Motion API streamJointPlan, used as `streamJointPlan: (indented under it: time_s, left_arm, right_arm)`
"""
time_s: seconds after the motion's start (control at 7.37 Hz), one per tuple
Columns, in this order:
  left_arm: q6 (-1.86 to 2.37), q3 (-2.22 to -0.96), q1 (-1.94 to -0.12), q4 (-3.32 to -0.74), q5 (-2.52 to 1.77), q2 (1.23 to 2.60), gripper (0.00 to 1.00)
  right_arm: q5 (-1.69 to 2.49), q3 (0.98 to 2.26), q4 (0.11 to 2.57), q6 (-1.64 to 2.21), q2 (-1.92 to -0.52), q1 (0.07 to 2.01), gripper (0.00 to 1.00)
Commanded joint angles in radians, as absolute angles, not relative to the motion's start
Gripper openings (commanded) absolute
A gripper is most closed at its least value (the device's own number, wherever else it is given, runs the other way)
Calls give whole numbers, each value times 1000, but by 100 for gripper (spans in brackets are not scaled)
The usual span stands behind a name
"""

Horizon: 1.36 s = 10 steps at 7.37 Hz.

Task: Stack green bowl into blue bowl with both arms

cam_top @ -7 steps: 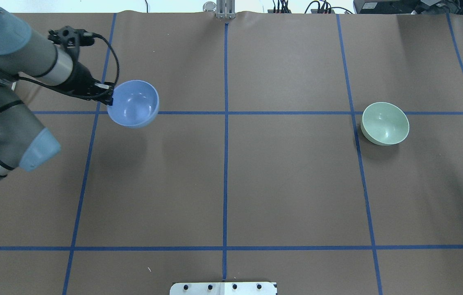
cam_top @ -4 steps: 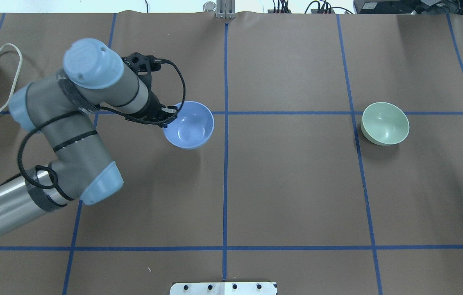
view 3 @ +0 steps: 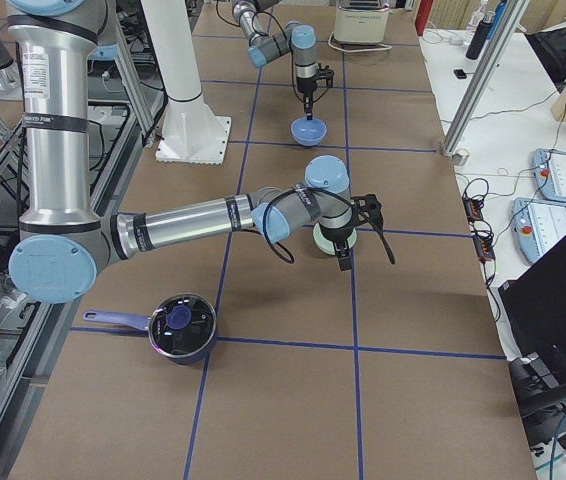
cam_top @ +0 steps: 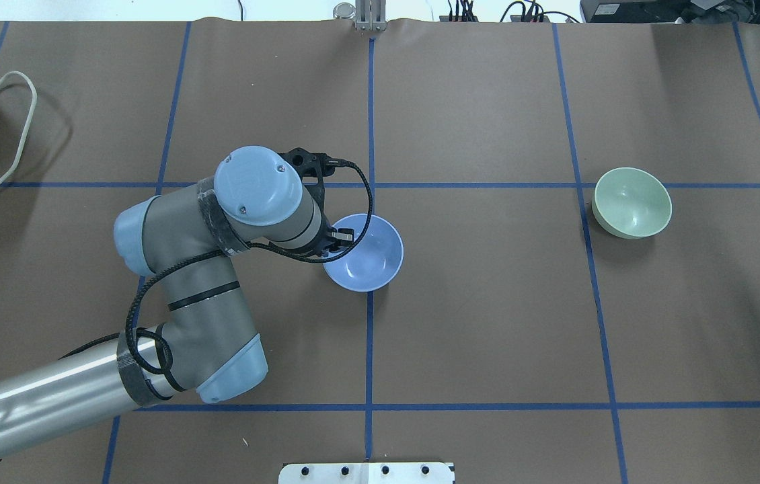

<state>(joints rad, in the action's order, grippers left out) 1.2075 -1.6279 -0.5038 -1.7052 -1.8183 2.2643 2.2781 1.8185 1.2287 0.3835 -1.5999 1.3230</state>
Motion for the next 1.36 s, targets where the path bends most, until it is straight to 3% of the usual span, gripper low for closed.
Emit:
streamJointPlan:
  time_s: [0.0, 0.14, 0.27, 0.41, 0.54, 0.95, 1.09, 1.22]
  left_arm:
    - [1209, -1617, -485, -1707, -1812, 2275, 0]
    - [1209, -1608, -485, -1707, -1812, 2284, 0]
    - [1209, -1608, -483, -1707, -1812, 2283, 7]
    - [1206, -1609, -482, -1709, -1810, 2283, 81]
    - [1206, -1614, -482, -1707, -1790, 2281, 98]
    - [1038, -1800, -621, -1532, -1865, 2241, 98]
    - [900, -1910, -699, -1457, -1908, 2164, 98]
    - [776, -1943, -797, -1442, -1986, 2113, 98]
  right_arm:
    - [2278, 1818, 1229, 383, -1600, 1322, 100]
    - [2278, 1818, 1229, 383, -1598, 1321, 100]
    - [2276, 1816, 1229, 383, -1598, 1321, 100]
    - [2276, 1816, 1229, 383, -1598, 1318, 100]
    - [2276, 1816, 1229, 383, -1598, 1315, 100]
    - [2281, 1818, 1229, 383, -1600, 1312, 100]
    - [2283, 1819, 1229, 383, -1601, 1302, 100]
    - [2283, 1824, 1229, 399, -1603, 1284, 100]
